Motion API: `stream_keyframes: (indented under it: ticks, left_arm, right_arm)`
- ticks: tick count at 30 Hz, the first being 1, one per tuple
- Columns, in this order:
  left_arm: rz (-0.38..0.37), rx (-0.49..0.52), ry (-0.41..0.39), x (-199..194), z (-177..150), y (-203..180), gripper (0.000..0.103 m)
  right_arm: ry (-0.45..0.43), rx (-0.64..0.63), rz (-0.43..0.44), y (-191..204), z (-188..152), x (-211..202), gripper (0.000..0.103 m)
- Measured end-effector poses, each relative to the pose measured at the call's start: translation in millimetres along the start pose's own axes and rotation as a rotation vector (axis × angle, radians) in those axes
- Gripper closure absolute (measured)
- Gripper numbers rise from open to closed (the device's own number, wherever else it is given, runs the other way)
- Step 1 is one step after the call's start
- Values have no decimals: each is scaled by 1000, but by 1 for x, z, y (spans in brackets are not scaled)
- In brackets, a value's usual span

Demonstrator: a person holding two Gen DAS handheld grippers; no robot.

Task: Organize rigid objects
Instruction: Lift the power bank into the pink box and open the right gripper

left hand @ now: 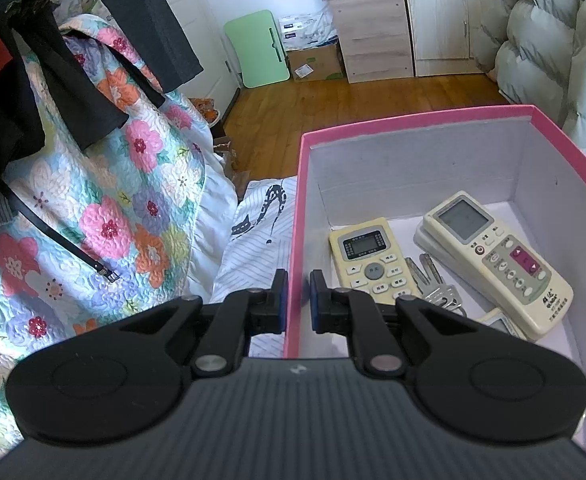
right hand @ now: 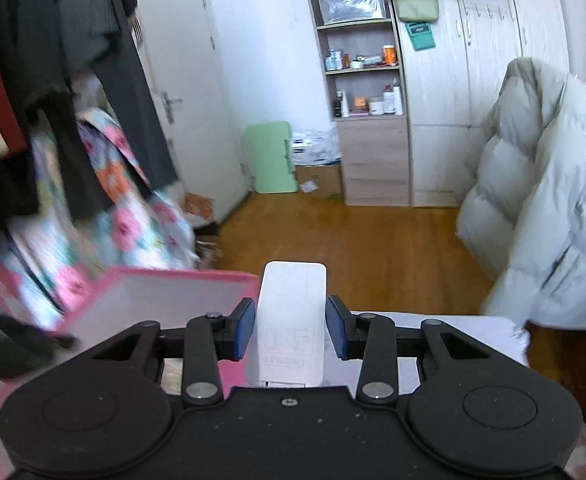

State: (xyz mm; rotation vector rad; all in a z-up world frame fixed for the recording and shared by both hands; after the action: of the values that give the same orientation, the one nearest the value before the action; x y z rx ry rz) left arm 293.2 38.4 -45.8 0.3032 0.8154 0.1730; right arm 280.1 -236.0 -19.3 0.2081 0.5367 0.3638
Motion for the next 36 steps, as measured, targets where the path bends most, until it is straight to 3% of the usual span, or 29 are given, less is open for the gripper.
stream_keyframes:
  ticks: [6,12,16,23,30,33,36]
  left_arm:
    - [-8,-13,1,0,0,2,94]
    - [-15,-18,2,0,0,2,94]
    - [-30,-46,22,3,1,5,94]
    - [-73,-104,34,4,0,13,95]
    - [-63,-82,30,4,0,8,95]
    - [-64,-83,31,4,0,8,95]
    - [-60,-77,29,4,0,8,95]
  right_arm:
    - [74,47,224,49,5,8,59]
    - [189,141,373,82,-2,47,59]
    - [301,168,373,89,-11,81,59]
    - [403,193,337,91,-22,120,59]
    - [519,112,278,100,-26,147,58]
    - [553,95,246,102,-28,152,55]
    - [504,116,233,97,-24,137,52]
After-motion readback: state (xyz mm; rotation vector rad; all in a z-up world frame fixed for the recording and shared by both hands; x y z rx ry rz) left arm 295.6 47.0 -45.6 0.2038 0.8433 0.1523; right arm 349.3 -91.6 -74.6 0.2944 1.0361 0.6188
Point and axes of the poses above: each gripper's, at about its wrist camera, not at the fingertips, and x roughly the way its jaws point, y to its left, z to its top, the point moved 3 cm from there along x, roughly the way its jaws point, and after that the axes turned 6 degrees about z, right-handed, at the moved point
